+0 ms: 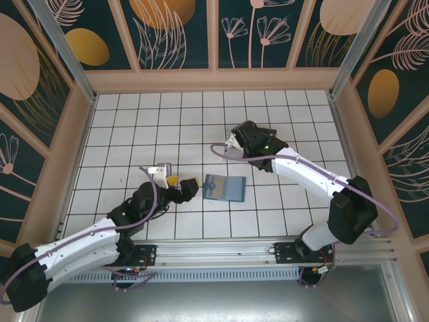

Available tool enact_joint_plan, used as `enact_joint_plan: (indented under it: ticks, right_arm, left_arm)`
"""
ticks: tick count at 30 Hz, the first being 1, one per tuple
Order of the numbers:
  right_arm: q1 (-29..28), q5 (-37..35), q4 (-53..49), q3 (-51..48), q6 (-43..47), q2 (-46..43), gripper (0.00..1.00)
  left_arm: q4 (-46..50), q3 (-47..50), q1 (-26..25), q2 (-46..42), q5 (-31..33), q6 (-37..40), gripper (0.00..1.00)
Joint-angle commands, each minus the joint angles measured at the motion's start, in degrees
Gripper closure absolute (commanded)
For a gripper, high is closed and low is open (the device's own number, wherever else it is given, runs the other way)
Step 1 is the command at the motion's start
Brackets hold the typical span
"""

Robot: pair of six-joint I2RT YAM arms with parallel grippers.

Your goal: Take the credit cards out of the card holder

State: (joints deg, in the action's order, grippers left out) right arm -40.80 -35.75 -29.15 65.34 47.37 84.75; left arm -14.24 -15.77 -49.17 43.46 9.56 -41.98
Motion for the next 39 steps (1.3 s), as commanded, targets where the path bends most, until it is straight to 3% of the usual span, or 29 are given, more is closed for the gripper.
enact_joint_plan:
  ticks: [1,16,32,39]
  right_arm:
    - [1.59,-2.21,2.94,0.67,11.72,1.42,1.00]
    - [8.94,6.17,9.76,-2.06,19.01,2.40,1.00]
    - [9.16,8.67,13.30,-3.96,19.20,5.28,1.00]
    - [11.88,8.98,14.20,-4.78,19.68,5.96,1.00]
  left_arm:
    - [0.30,0.83,0.29,-1.19,1.42,0.81,0.01]
    - [0.71,1.18,0.29,-1.06,2.83,0.72,0.01]
    - [0.44,1.09,0.30,0.39,3.25,0.81,0.01]
    - [0.35,1.27,0.30,0.48,3.27,0.76,0.01]
